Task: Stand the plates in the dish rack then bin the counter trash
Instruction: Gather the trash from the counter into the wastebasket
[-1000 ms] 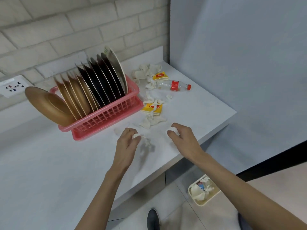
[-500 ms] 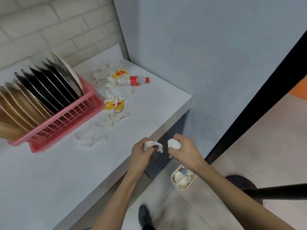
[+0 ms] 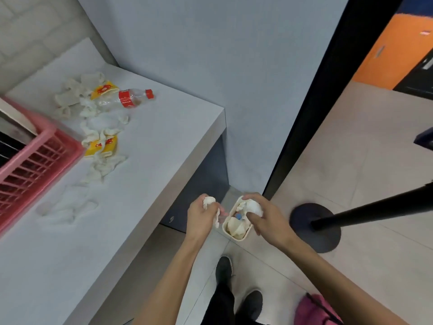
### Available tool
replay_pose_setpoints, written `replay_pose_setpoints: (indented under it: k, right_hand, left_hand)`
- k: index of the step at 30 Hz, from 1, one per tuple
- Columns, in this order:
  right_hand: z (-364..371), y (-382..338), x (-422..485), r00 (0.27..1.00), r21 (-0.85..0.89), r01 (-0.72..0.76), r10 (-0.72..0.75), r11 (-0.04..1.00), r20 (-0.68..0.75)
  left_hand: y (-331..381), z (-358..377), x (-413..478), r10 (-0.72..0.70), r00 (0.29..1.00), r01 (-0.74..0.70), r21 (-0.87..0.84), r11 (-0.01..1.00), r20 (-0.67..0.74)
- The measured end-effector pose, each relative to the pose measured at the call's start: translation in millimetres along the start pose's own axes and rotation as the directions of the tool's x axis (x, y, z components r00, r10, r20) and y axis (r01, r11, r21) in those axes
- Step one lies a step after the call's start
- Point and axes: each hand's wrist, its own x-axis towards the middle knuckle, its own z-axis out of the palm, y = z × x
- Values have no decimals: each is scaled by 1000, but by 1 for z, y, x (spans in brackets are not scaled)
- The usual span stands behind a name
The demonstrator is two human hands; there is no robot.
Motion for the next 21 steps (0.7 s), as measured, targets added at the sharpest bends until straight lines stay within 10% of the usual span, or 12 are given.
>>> replay_pose_setpoints:
  k: [21]
  right_hand:
    - [75,152,68,850,238,-506,526,829,-28]
  left_hand:
    - [-145,89,106,-216,944,223,-2,975,251]
